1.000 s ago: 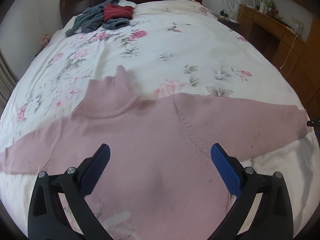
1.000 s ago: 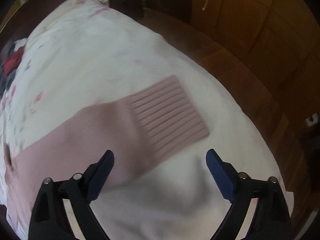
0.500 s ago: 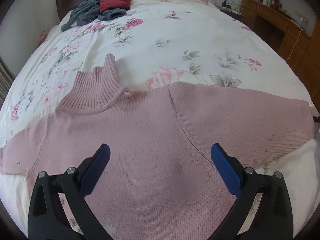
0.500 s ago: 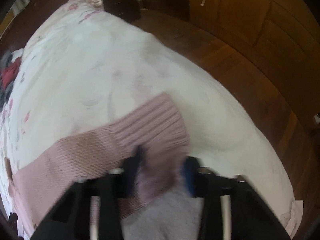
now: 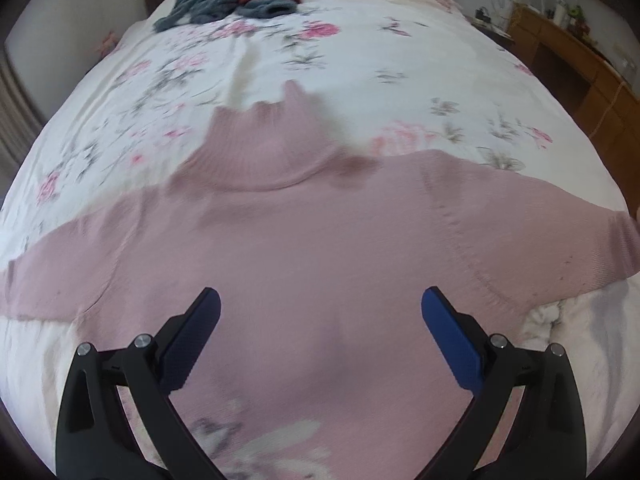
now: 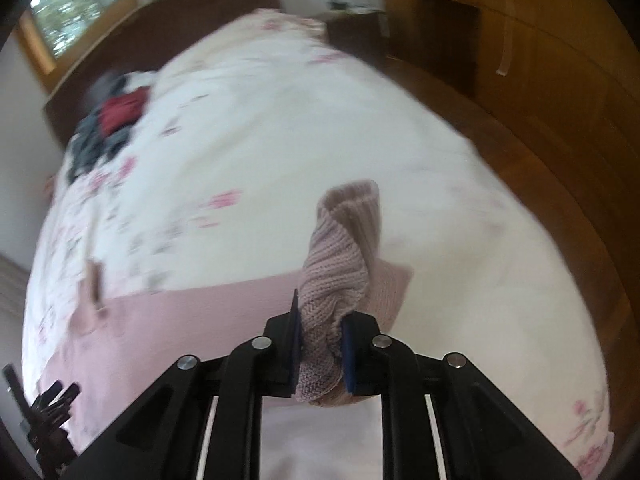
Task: Fold small clothes
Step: 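Grasp the ribbed cuff of one pink sleeve with the right tool, then fold the held sleeve across the sweater body and open the right tool, then grasp the folded sleeve's ribbed cuff with the left tool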
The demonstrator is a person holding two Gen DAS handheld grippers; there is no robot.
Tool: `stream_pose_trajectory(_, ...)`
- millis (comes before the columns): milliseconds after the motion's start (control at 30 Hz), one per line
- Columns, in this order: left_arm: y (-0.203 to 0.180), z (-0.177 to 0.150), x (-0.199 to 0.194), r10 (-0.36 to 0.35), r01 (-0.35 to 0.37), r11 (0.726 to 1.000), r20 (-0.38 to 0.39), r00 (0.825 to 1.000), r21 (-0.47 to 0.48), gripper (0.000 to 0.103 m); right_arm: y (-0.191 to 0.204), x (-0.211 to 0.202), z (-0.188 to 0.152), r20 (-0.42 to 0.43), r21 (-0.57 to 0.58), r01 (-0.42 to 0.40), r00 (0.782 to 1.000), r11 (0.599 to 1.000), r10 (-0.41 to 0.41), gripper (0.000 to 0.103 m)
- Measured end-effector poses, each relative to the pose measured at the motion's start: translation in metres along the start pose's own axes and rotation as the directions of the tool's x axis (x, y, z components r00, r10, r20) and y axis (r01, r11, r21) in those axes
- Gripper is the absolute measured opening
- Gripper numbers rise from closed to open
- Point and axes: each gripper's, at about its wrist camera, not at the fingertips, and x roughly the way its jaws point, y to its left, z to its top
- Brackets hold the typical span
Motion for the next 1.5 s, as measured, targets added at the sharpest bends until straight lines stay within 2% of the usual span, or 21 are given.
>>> stream_pose_trajectory(267, 0.060, -0.014, -0.017, 0.029, -0.029, 0.998, -0.008, 1.000, -0.060, 0.100, 0.147, 0.010, -0.024, -0.060, -0.152, -0.168, 0.985, 0.974, 0.160, 0.016)
stream_pose_trajectory(433, 0.087, -0.021, -0.023, 0.031, -0.031, 0.997, -0.005, 1.000, -0.075, 0.100, 0.232, 0.032, -0.049, -0.136, -0.211, -0.267, 0.961, 0.940, 0.242, 0.016)
stream_pose_trajectory(567, 0.106, -0.026, -0.025, 0.028, -0.029, 0.995, -0.011, 1.000, -0.094, 0.100, 0.279, 0.052, -0.075, -0.203, -0.243, -0.303, 0.945, 0.922, 0.257, 0.016)
stream_pose_trajectory(700, 0.121, -0.029, -0.023, 0.031, -0.032, 0.994, -0.019, 0.999, -0.107, 0.100, 0.309, 0.078, -0.098, -0.253, -0.288, -0.270, 0.947, 0.919, 0.199, 0.016)
stream_pose_trajectory(900, 0.131, -0.032, -0.020, 0.030, -0.033, 0.993, -0.028, 0.999, -0.112, 0.100, 0.319, 0.113, -0.123, -0.323, -0.271, -0.279, 0.928, 0.921, 0.186, 0.016)
stream_pose_trajectory(967, 0.132, -0.033, -0.019, 0.028, -0.032, 0.993, -0.031, 0.999, -0.116, 0.100, 0.319, 0.118, -0.129, -0.337, -0.268, -0.283, 0.923, 0.921, 0.185, 0.020)
stream_pose_trajectory(1000, 0.131, -0.033, -0.018, 0.022, -0.026, 0.993, -0.035, 0.999, -0.119, 0.100, 0.320, 0.119, -0.131, -0.350, -0.259, -0.301, 0.915, 0.918, 0.201, 0.023)
stream_pose_trajectory(1067, 0.130, -0.033, -0.016, 0.012, -0.017, 0.992, -0.042, 0.999, -0.123, 0.100, 0.316, 0.114, -0.134, -0.375, -0.219, -0.361, 0.889, 0.907, 0.263, 0.037)
stream_pose_trajectory(1133, 0.125, -0.032, -0.014, 0.000, -0.006, 0.992, -0.051, 0.999, -0.125, 0.100, 0.310, 0.102, -0.132, -0.379, -0.191, -0.413, 0.868, 0.890, 0.321, 0.037)
stream_pose_trajectory(1167, 0.120, -0.031, -0.013, -0.015, 0.008, 0.992, -0.057, 0.998, -0.124, 0.100, 0.304, 0.093, -0.130, -0.370, -0.186, -0.427, 0.865, 0.885, 0.339, 0.037)
stream_pose_trajectory(1333, 0.092, -0.024, -0.003, -0.099, 0.088, 0.989, -0.095, 0.991, -0.119, 0.099, 0.260, 0.050, -0.117, -0.289, -0.169, -0.410, 0.890, 0.896, 0.353, 0.038)
stream_pose_trajectory(1433, 0.070, -0.019, 0.012, -0.168, 0.151, 0.980, -0.139, 0.976, -0.130, 0.099, 0.223, 0.034, -0.118, -0.255, -0.134, -0.387, 0.903, 0.912, 0.346, 0.042)
stream_pose_trajectory(1500, 0.055, -0.016, 0.026, -0.219, 0.195, 0.970, -0.175, 0.960, -0.145, 0.099, 0.209, 0.029, -0.120, -0.243, -0.122, -0.378, 0.908, 0.918, 0.342, 0.042)
